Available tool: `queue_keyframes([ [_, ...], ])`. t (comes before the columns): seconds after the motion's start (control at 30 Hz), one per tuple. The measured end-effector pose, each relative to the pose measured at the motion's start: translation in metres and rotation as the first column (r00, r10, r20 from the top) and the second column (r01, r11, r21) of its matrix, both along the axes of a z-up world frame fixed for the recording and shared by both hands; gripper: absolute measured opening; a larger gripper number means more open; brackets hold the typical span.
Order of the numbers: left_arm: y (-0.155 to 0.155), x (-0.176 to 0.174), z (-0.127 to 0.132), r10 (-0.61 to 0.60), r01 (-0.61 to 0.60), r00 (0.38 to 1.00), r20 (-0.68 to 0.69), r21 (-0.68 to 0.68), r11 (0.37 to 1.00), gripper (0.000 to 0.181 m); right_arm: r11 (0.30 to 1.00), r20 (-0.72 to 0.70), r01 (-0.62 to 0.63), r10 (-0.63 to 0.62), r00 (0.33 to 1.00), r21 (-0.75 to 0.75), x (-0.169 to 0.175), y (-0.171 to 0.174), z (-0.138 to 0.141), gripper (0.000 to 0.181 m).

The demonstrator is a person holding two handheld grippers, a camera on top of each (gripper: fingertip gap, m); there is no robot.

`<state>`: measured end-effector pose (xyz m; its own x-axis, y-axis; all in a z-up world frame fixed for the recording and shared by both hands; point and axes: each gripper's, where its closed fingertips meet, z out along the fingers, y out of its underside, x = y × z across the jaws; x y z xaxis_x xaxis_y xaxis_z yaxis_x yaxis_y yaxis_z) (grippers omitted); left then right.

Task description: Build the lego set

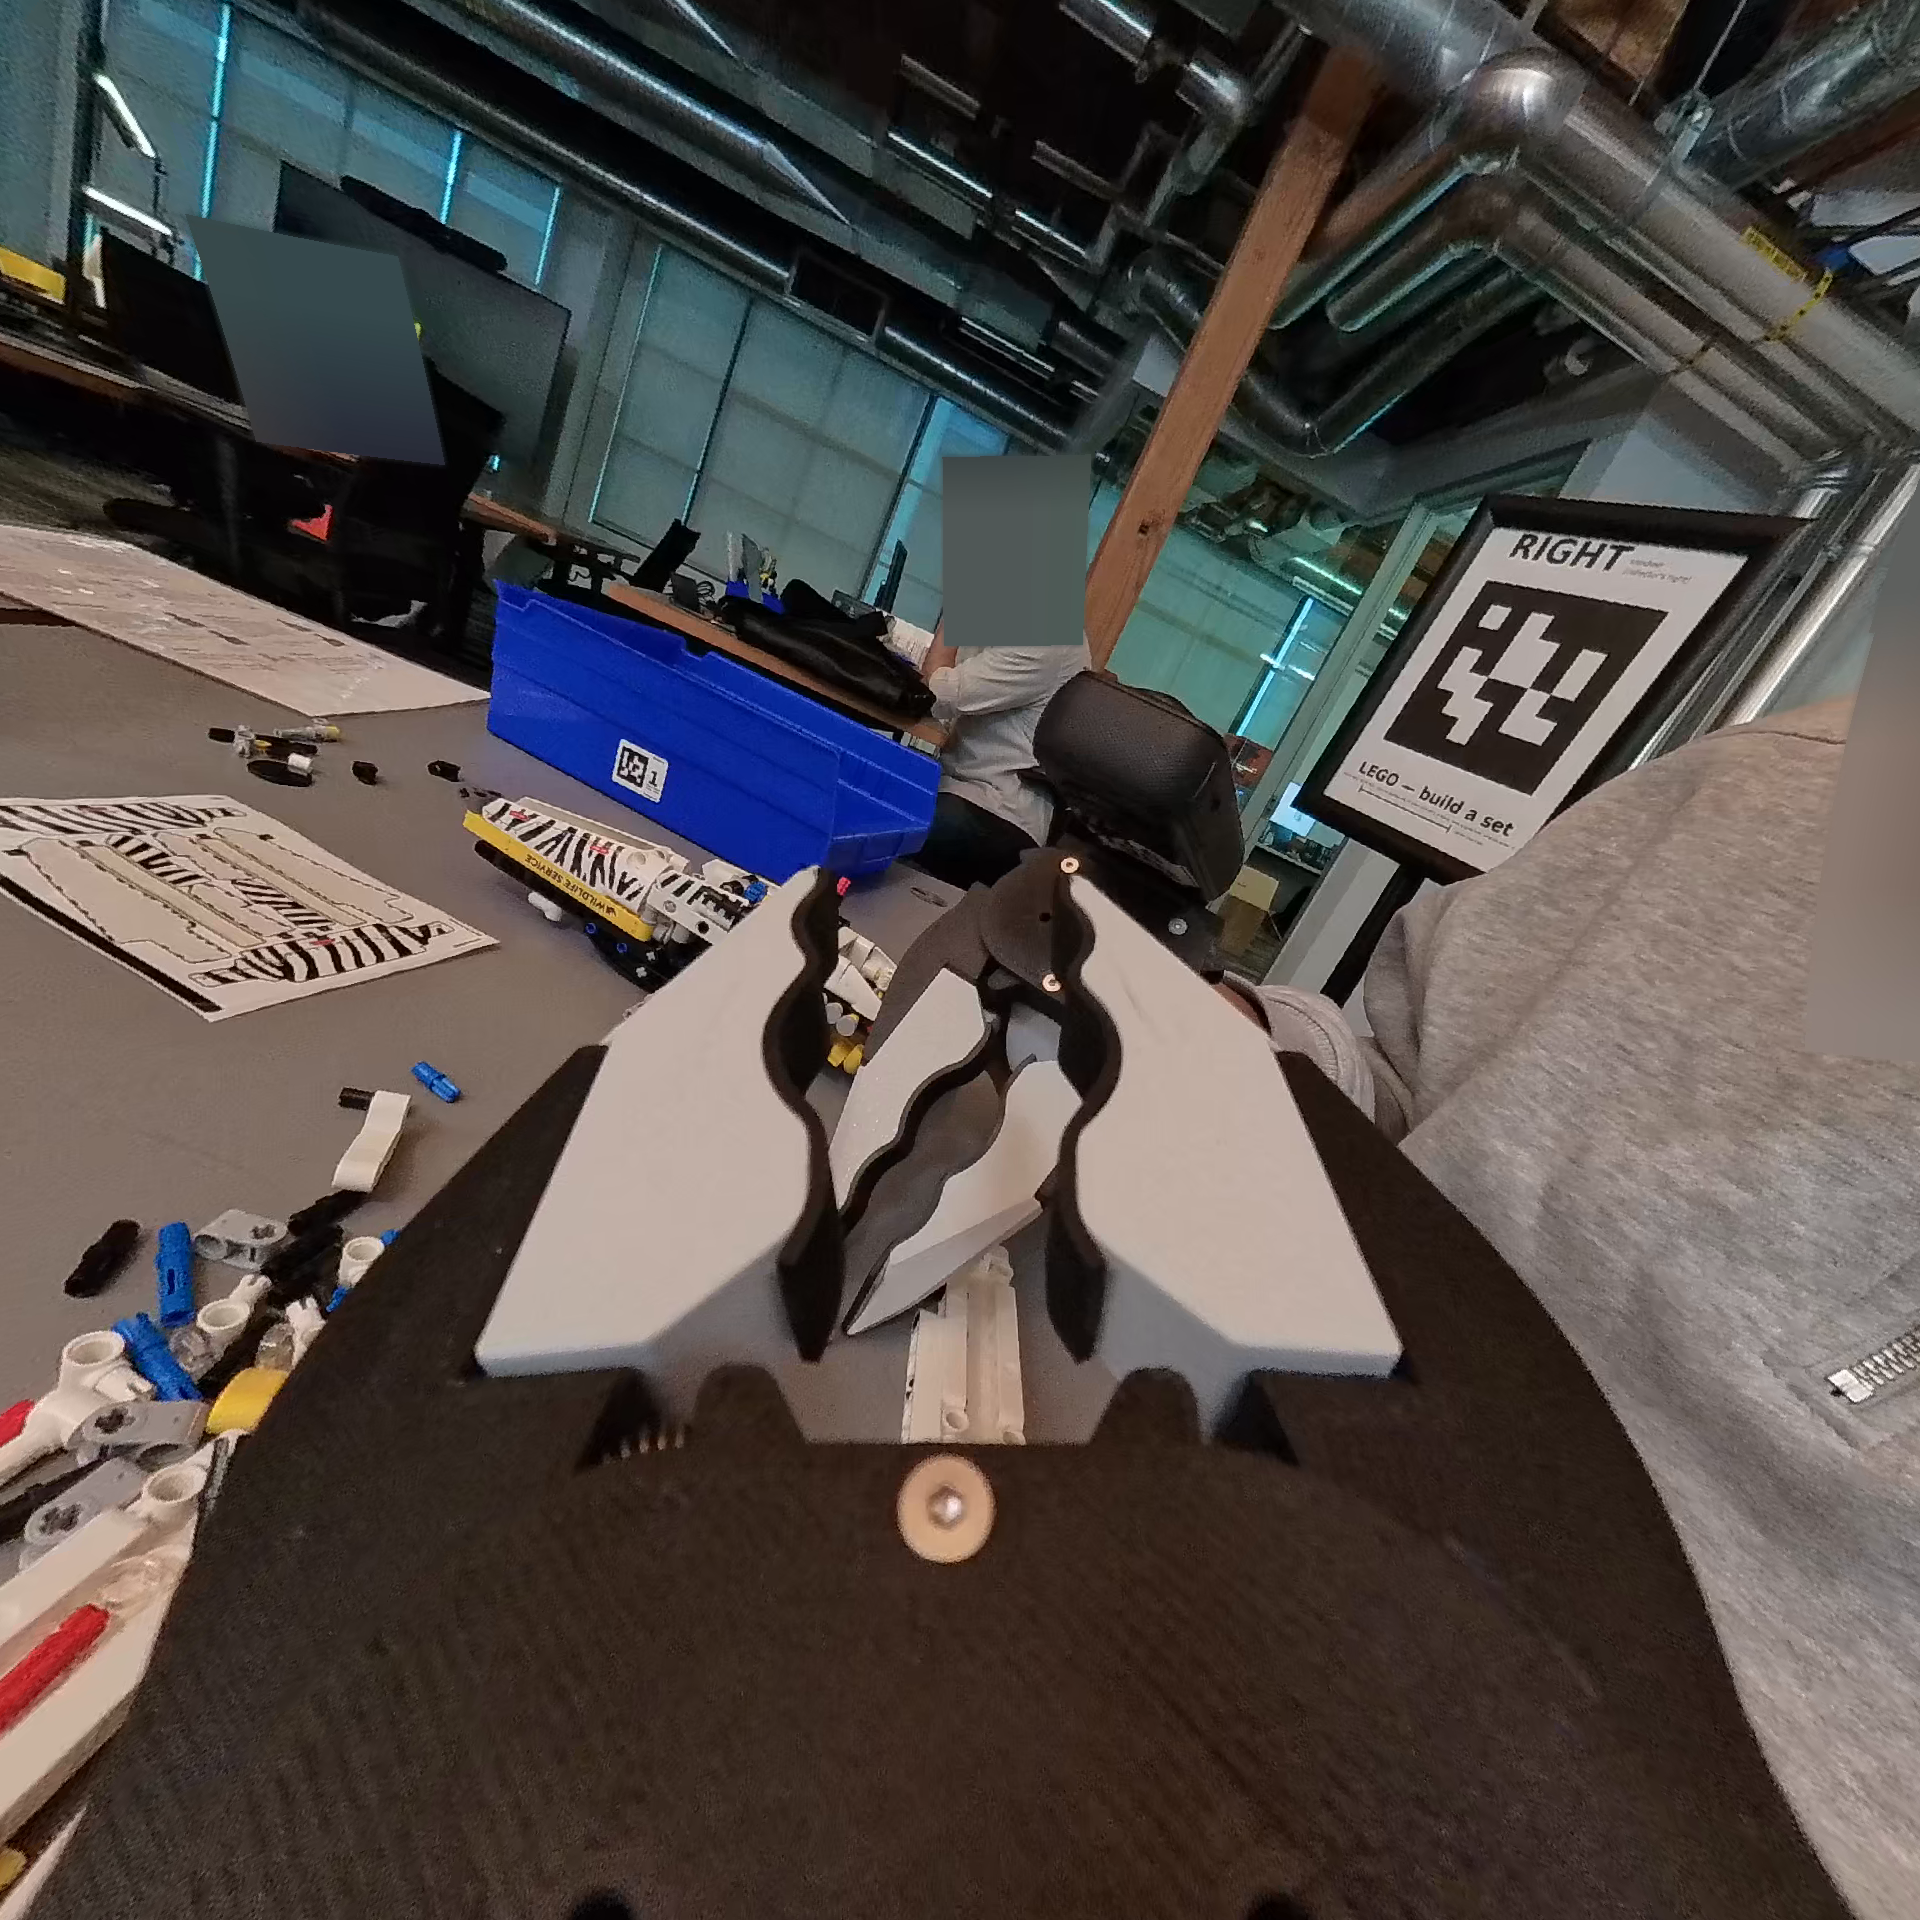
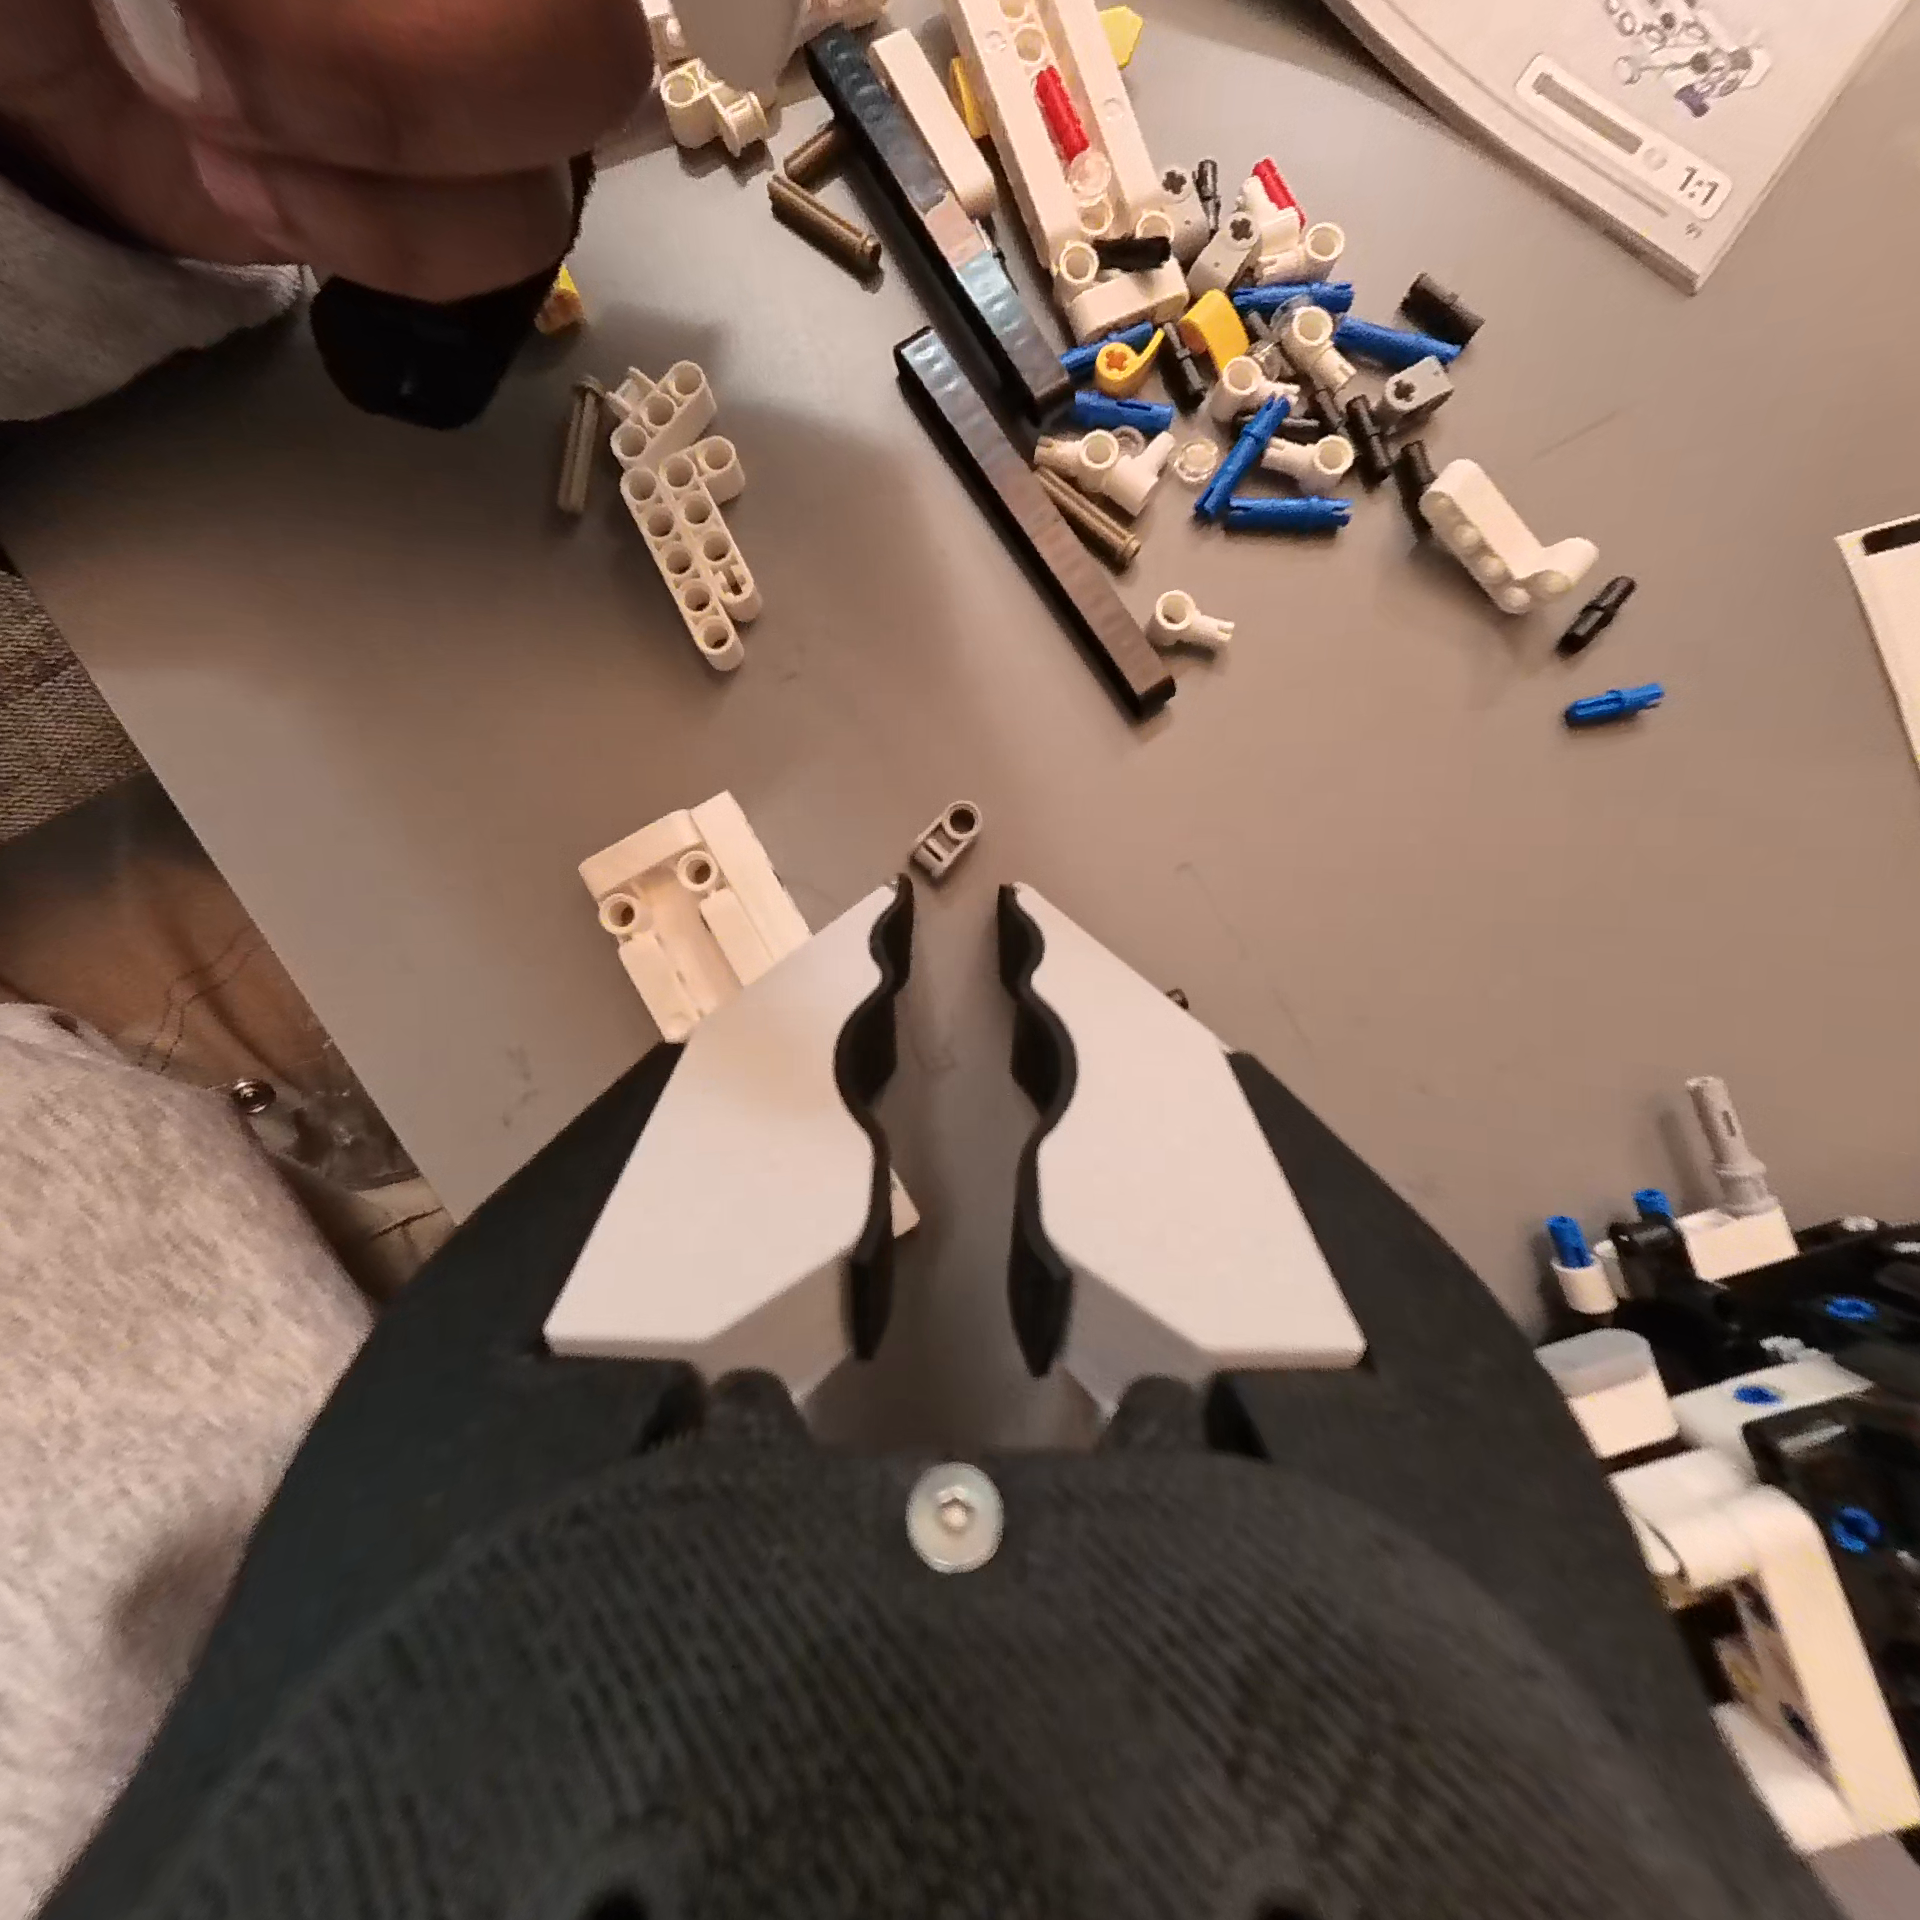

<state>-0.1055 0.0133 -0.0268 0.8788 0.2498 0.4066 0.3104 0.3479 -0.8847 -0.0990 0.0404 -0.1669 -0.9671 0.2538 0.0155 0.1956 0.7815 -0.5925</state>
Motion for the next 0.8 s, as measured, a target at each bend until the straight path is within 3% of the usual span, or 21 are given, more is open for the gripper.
queue_keyframes([
  [0.8,-0.0017,-0.001,0.0005,0.004,-0.004,1.0,0.003,0.007,1.0,0.039,1.0,0.01,-0.003,0.003,1.0,-0.015,0.0008,-0.0017,-0.0002,0.013],
])
